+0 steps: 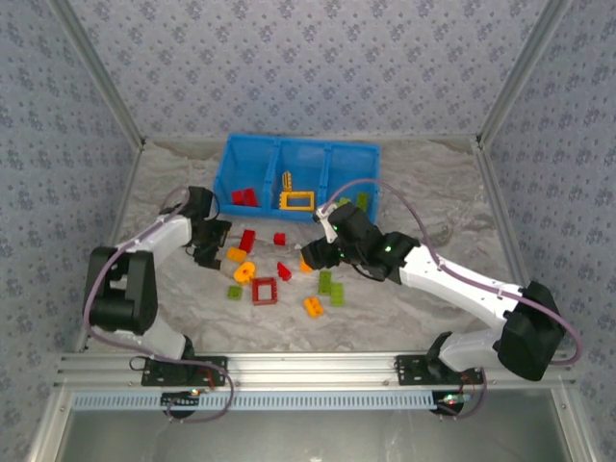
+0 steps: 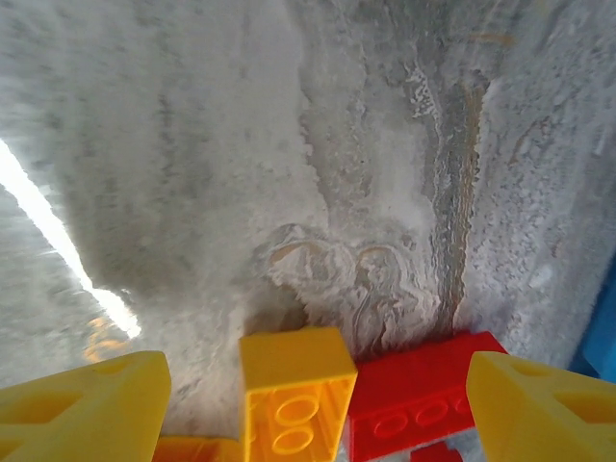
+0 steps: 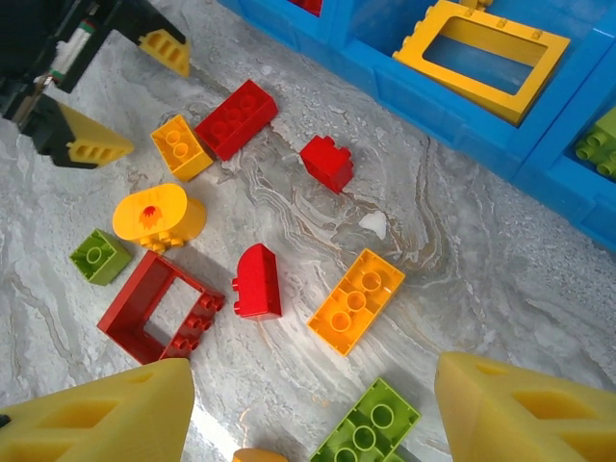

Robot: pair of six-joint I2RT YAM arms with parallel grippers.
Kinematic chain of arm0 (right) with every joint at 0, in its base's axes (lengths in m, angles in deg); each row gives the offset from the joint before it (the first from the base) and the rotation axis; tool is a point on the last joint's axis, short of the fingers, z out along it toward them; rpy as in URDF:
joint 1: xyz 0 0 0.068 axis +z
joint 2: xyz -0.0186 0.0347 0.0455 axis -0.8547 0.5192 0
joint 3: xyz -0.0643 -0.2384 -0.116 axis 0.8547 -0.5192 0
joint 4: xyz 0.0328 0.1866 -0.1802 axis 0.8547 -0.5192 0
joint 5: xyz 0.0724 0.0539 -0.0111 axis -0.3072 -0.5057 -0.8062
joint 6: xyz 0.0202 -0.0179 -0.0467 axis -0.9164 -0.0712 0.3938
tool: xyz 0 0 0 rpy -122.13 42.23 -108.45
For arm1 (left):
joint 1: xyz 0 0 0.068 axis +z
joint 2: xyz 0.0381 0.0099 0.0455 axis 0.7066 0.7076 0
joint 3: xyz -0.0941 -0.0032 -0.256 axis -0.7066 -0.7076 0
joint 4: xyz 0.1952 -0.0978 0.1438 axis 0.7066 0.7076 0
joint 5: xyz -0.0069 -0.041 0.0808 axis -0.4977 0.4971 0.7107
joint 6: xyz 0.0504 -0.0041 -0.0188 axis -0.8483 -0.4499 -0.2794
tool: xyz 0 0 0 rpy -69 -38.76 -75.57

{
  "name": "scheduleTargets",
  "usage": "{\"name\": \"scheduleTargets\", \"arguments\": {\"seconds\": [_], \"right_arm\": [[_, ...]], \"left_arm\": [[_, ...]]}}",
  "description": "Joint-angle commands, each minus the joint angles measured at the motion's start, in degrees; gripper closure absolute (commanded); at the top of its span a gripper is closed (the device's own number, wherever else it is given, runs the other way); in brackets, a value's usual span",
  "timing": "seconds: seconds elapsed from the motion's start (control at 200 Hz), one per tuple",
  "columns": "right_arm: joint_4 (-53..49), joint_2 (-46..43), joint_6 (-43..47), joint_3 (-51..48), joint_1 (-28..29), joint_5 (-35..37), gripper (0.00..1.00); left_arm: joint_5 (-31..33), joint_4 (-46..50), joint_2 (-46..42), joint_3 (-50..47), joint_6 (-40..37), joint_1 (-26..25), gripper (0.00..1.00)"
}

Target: Sort the legos into containers by color

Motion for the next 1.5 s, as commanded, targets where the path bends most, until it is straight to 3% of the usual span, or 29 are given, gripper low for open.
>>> {"name": "scheduleTargets", "arguments": {"seconds": [0.0, 0.445, 0.61, 0.745, 0.959, 1.064, 1.164, 1.349, 1.499], "right_arm": [[-1.80, -1.95, -0.84, -0.43, -0.27, -0.37, 0.30], [-2.79, -3.72, -2.61, -2.06, -0.74, 3.02, 0.30], [-3.56, -5.21, -6.53, -3.92, -1.69, 6.84, 0.30], [-4.91, -7.02, -7.77, -5.10, -3.09, 7.80, 0.29], [-7.15, -9.90, -7.79, -5.90, -4.95, 8.45, 0.29], [-9.60, -10.05, -9.45, -6.58, -6.17, 8.73, 0.28], [-10.90, -9.89, -12.07, -8.43, -7.45, 7.01, 0.28], [-13.91, -8.03, -12.13, -8.96, -9.80, 2.72, 0.29], [-16.59, -9.81, -11.50, -7.99, -10.99, 2.40, 0.29]], "left_arm": [[-2.35, 1.12, 3.15, 3.70, -1.85, -0.80, 0.21], [-3.28, 3.64, 3.52, -0.54, 0.11, -3.02, 0.39], [-2.05, 3.09, 4.54, -0.41, -0.57, -3.22, 0.53], [-0.12, 5.02, 3.23, -0.27, -1.17, -3.18, 0.78], [4.65, 12.63, -4.79, 2.41, -4.22, -3.69, 0.80], [6.56, 15.22, -6.07, 10.71, -10.13, -5.76, 0.80], [8.10, 16.28, -1.44, 23.11, -17.44, -9.63, 0.80], [11.15, 16.02, 14.31, 49.37, -31.40, -17.85, 0.80], [12.52, 15.14, 28.33, 65.74, -38.70, -20.82, 0.80]]}}
